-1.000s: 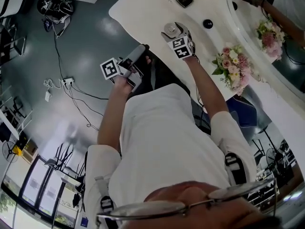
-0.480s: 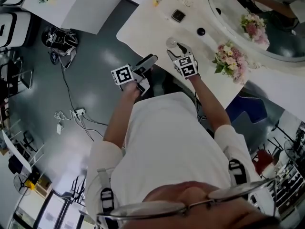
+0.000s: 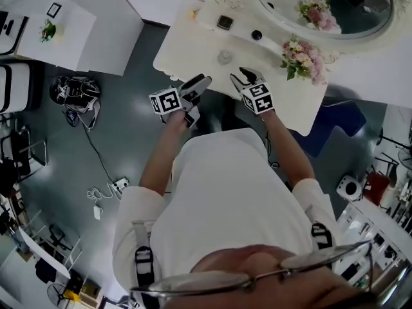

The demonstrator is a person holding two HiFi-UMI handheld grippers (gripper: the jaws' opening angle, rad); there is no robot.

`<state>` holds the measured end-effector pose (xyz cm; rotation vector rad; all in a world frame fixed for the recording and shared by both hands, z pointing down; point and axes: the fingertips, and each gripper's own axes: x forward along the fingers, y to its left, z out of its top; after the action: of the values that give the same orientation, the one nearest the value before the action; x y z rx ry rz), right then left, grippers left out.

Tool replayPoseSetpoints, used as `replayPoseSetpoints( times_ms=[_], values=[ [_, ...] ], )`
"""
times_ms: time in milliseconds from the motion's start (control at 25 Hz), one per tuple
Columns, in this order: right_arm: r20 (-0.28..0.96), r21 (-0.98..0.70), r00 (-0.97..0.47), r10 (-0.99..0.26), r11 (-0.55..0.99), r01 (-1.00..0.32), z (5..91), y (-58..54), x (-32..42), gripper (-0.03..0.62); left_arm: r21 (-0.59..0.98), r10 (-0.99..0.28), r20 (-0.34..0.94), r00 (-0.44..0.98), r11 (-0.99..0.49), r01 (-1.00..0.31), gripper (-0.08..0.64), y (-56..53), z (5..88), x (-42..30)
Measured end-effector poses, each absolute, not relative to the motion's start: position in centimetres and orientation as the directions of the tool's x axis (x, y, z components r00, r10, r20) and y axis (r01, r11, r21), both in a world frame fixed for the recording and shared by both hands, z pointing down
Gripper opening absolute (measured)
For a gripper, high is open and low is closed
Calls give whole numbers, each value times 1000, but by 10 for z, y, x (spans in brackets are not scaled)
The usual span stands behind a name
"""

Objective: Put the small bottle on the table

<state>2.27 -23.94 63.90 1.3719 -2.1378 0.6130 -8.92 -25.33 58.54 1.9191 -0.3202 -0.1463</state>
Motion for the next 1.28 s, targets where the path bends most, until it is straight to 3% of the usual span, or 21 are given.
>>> replayPoseSetpoints(
  times_ms=[360, 960, 1280],
  values=[
    [617, -68, -266, -741, 287, -956, 595, -183, 33, 124, 689, -93, 280, 955, -674, -268, 271, -220, 591, -85],
    [555, -44, -255, -792, 278, -960, 547, -139, 75, 49, 567, -143, 256, 956, -779, -269, 149, -208, 538, -57],
    [488, -27, -284, -825, 310, -950, 522, -135, 98, 21, 524, -163, 240, 957, -808, -269, 41, -197, 523, -38]
  ],
)
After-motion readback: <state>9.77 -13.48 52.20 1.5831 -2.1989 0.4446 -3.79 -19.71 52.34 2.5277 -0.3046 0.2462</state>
